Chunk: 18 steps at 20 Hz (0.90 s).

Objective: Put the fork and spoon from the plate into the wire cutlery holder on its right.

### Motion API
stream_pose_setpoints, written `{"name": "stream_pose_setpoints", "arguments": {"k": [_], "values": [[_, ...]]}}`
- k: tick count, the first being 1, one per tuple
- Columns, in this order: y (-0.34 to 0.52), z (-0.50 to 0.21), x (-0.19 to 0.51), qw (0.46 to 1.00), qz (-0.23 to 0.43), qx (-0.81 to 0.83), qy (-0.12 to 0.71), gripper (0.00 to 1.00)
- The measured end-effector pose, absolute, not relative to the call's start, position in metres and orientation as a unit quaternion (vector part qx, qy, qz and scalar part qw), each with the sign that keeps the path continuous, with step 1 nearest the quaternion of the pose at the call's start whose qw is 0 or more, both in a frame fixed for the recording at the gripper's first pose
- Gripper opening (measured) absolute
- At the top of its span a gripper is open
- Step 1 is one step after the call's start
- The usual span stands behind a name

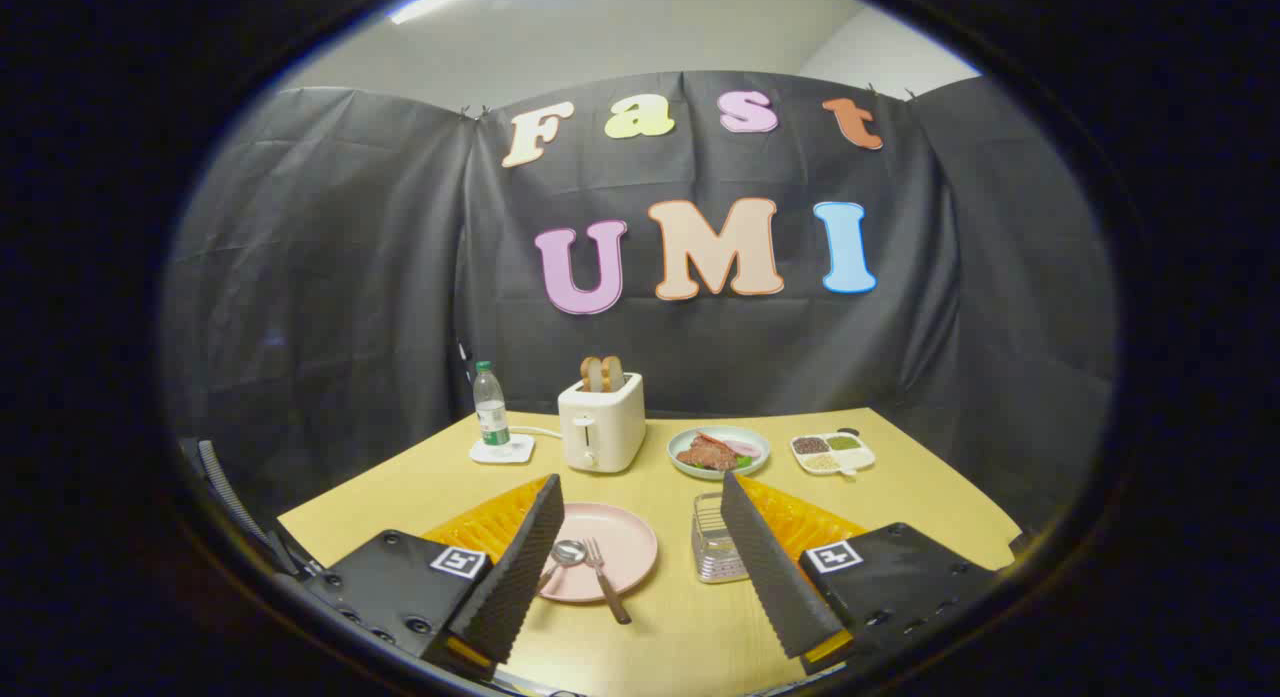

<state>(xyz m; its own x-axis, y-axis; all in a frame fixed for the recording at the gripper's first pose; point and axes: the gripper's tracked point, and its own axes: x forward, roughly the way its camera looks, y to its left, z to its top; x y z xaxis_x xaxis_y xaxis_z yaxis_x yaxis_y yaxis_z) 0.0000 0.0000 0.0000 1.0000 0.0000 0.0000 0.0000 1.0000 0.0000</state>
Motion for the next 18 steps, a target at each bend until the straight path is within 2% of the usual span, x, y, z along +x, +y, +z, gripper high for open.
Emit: {"name": "stream_pose_setpoints", "arguments": {"k": [7,18], "values": [[-0.006,-0.004,0.002,1.0,0.0,-0.008,0.012,0.99],[-0.008,-0.013,0.019,0.996,0.065,-0.05,0.026,1.0]]}}
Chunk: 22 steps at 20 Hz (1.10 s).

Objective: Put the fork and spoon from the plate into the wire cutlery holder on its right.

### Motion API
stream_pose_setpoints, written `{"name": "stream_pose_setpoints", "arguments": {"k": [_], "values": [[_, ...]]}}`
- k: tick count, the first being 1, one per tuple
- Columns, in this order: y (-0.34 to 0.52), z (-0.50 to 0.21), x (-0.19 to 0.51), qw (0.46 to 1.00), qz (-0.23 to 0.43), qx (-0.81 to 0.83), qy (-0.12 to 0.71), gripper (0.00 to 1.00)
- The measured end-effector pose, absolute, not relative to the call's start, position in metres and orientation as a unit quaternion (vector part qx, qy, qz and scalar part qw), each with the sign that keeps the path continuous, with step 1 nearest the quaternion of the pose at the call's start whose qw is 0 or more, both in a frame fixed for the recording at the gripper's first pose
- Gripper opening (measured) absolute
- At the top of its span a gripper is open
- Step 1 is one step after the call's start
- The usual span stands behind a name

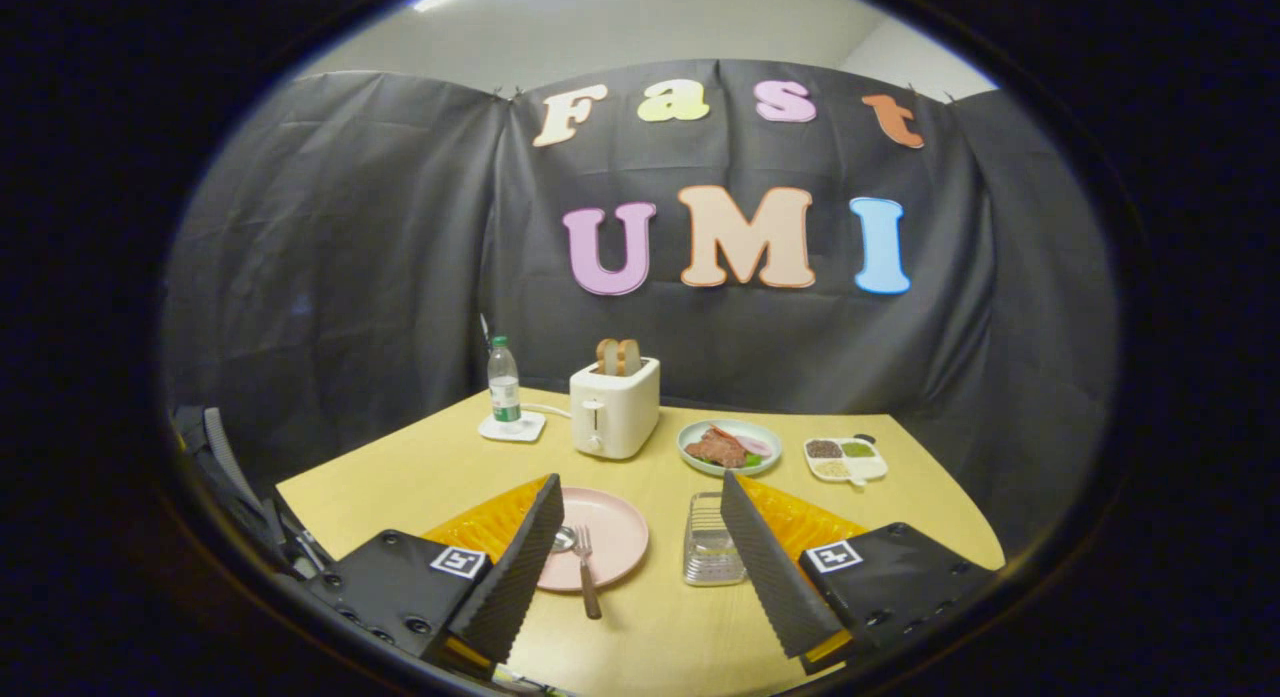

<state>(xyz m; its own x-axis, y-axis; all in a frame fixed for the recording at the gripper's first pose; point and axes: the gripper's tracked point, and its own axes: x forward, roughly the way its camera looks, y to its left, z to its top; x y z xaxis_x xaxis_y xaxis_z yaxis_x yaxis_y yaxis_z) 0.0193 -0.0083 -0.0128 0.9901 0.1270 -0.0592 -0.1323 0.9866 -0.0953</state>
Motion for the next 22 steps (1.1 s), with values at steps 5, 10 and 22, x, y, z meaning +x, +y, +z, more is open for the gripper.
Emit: {"name": "stream_pose_setpoints", "arguments": {"k": [5,10,22], "values": [[0.011,-0.051,0.025,0.989,0.121,-0.068,0.048,1.0],[0.026,-0.102,0.036,0.979,0.171,-0.079,0.078,1.0],[0.018,-0.189,0.066,0.975,0.156,-0.08,0.137,0.87]]}}
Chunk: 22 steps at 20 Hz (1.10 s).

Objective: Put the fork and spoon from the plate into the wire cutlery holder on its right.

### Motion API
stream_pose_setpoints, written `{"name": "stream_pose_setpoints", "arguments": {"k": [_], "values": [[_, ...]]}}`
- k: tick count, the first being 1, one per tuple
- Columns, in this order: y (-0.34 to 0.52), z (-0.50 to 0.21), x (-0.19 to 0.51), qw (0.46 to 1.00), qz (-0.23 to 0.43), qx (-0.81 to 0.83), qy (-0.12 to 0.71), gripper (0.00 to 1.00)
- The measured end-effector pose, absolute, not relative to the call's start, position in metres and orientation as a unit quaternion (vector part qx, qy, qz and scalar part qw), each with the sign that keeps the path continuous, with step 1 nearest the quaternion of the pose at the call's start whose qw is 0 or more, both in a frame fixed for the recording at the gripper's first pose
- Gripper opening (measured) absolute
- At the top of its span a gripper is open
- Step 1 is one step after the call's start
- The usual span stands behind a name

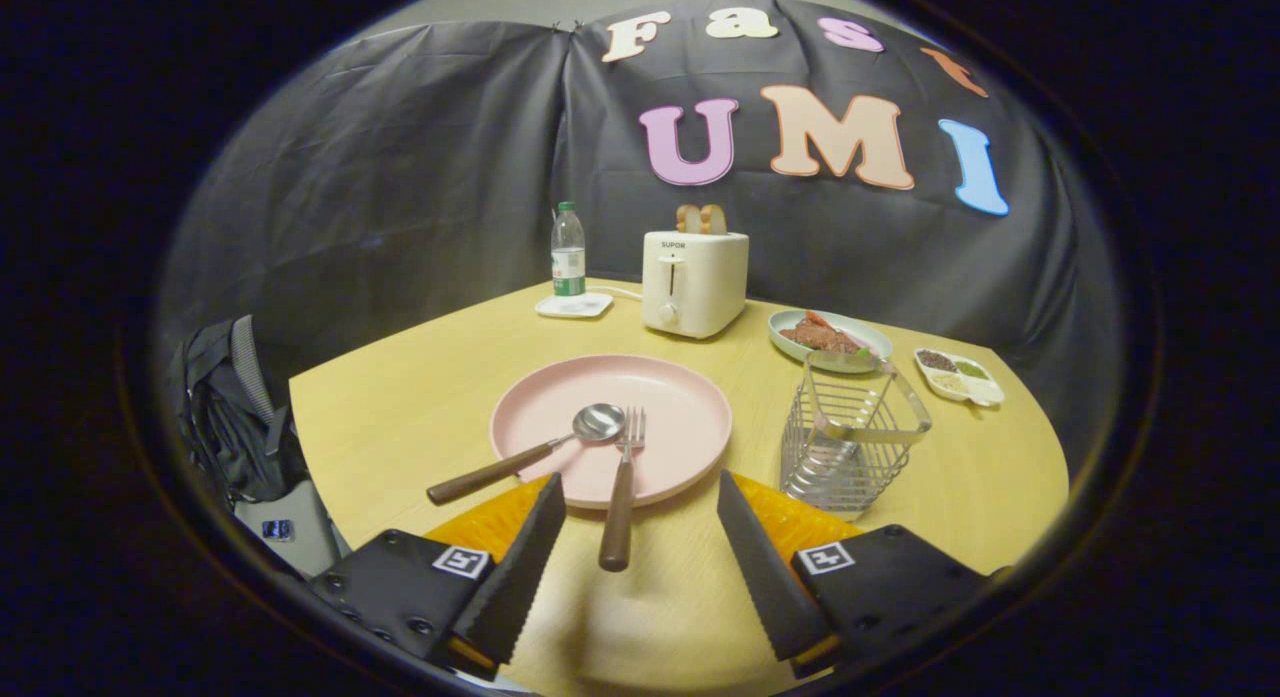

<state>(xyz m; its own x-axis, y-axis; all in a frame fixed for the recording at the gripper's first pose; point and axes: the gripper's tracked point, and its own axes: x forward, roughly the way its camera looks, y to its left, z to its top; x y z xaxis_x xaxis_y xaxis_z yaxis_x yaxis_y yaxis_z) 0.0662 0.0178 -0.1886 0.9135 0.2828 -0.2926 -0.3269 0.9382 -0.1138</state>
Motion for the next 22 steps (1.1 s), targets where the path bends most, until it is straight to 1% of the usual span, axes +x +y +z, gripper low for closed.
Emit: {"name": "stream_pose_setpoints", "arguments": {"k": [5,10,14,17,22], "values": [[0.025,-0.209,0.071,0.972,0.158,-0.079,0.157,0.54],[0.025,-0.209,0.069,0.972,0.142,-0.077,0.173,0.21],[0.022,-0.207,0.073,0.971,0.124,-0.092,0.181,0.12],[0.024,-0.202,0.075,0.97,0.128,-0.101,0.181,0.06],[0.018,-0.174,0.074,0.971,0.125,-0.121,0.164,0.06]]}}
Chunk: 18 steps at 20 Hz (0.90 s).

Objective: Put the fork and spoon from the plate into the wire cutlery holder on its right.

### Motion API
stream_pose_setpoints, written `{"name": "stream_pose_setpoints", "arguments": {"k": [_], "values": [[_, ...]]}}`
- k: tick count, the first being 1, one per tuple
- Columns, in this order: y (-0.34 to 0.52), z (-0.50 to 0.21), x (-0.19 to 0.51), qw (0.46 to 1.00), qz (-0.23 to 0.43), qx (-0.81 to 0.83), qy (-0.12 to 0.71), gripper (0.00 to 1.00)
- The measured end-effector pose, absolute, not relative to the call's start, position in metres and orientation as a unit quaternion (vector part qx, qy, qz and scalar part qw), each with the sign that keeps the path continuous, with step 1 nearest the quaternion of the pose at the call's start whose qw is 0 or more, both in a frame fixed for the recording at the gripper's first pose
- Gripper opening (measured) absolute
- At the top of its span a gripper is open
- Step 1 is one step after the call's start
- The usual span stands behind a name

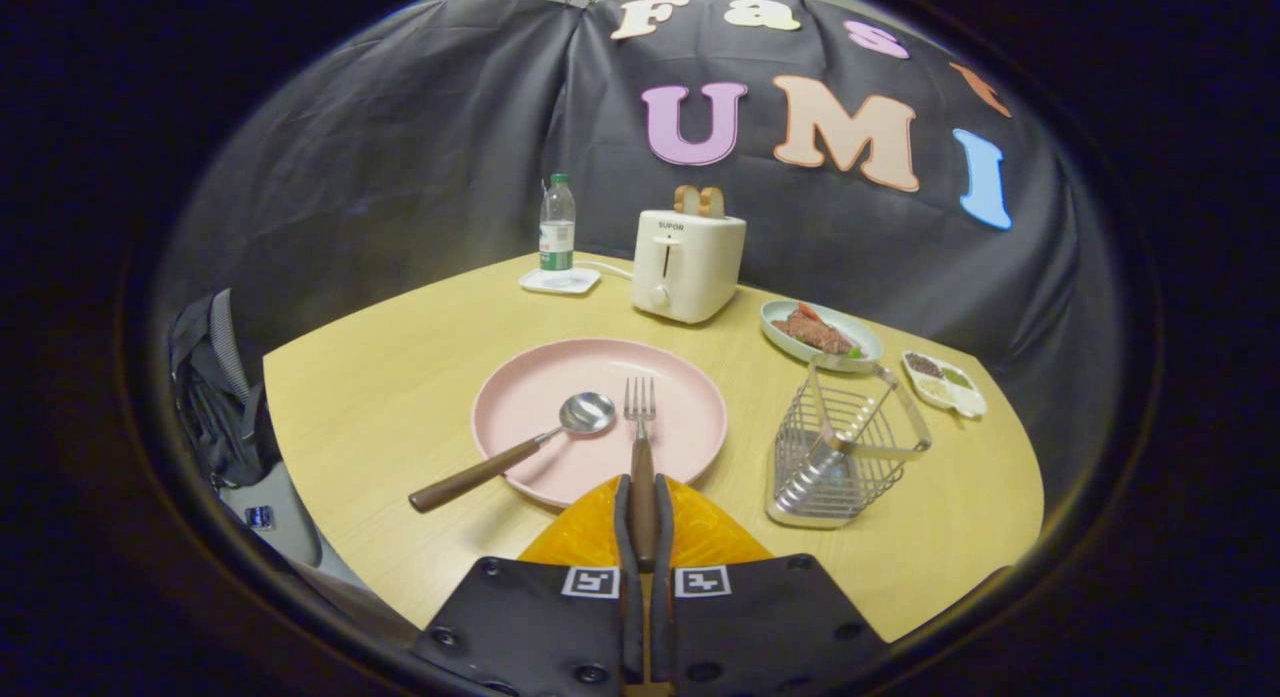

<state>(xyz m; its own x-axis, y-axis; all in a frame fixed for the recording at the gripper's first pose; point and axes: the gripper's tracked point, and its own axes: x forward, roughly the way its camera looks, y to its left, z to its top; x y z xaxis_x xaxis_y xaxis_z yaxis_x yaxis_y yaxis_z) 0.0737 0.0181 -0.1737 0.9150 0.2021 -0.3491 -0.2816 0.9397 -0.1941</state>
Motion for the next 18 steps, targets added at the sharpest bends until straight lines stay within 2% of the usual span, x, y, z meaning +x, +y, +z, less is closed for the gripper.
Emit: {"name": "stream_pose_setpoints", "arguments": {"k": [11,15,18], "values": [[-0.029,-0.083,0.046,0.97,0.112,-0.096,0.192,0.06],[-0.06,-0.047,0.044,0.971,0.087,-0.103,0.199,0.06],[-0.089,-0.048,0.043,0.963,0.067,-0.11,0.238,0.06]]}}
